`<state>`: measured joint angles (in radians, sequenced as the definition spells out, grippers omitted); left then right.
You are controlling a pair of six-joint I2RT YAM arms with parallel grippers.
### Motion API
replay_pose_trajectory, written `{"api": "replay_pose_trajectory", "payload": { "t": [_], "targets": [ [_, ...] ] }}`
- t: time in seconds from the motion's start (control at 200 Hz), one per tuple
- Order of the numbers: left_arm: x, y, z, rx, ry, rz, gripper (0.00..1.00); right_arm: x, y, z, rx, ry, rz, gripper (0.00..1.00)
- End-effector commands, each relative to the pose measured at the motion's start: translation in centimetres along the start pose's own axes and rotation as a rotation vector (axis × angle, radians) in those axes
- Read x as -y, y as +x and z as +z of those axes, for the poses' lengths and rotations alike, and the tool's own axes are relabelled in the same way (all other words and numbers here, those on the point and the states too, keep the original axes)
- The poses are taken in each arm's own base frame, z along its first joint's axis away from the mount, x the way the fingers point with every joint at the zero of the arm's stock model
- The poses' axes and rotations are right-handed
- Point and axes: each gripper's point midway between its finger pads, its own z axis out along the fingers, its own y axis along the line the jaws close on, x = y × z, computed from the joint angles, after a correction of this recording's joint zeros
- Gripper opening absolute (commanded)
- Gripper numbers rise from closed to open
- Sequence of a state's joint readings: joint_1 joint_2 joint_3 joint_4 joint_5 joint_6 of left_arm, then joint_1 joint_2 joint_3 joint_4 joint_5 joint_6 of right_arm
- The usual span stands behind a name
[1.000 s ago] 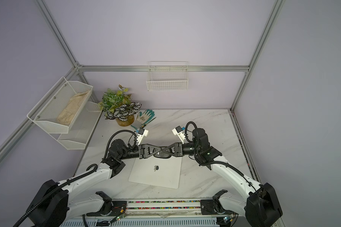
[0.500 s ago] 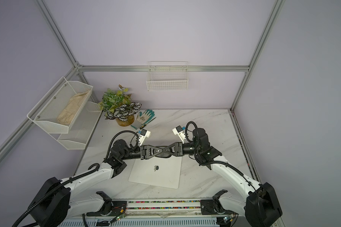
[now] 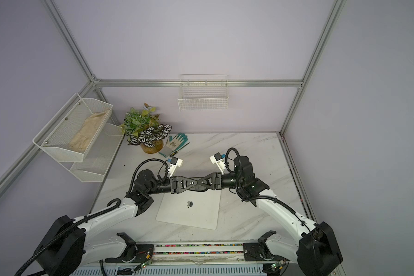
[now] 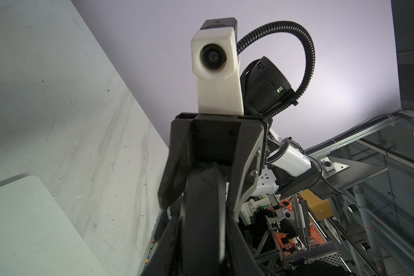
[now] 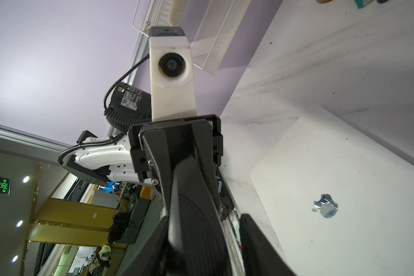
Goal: Insert the wireless mouse receiver into the laptop
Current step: Pick up the mouse from the center of the board, then remove the lid from the mouse.
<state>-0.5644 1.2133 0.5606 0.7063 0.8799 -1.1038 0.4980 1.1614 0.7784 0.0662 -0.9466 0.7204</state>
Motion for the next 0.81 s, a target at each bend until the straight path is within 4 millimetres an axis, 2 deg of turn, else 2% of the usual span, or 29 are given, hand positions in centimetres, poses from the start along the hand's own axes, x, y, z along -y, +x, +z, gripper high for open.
{"api": "replay_pose_trajectory", "payload": {
  "t": [0.0, 0.145, 0.46, 0.63, 0.8],
  "targets": [
    [0.8, 0.0, -0.1, 0.009, -0.004, 0.053, 0.00, -1.2, -1.0, -0.8, 0.036, 0.023, -0.056, 0.56],
    [0.6, -0.3, -0.5, 0.022, -0.063, 0.066, 0.00, -0.9, -1.3, -2.1, 0.070, 0.096, -0.085, 0.63],
    [-0.5, -1.2, -1.1, 0.085, -0.180, 0.046, 0.00, 1.7, -0.5, -3.4, 0.072, 0.275, -0.096, 0.64],
    [-0.6, -1.5, -0.7, 0.099, -0.193, 0.041, 0.00, 2.1, -0.1, -3.2, 0.076, 0.269, -0.080, 0.64],
    [-0.6, -1.7, 0.2, 0.095, -0.191, 0.042, 0.00, 2.5, 0.8, -2.0, 0.040, 0.269, -0.071, 0.64]
  ]
}}
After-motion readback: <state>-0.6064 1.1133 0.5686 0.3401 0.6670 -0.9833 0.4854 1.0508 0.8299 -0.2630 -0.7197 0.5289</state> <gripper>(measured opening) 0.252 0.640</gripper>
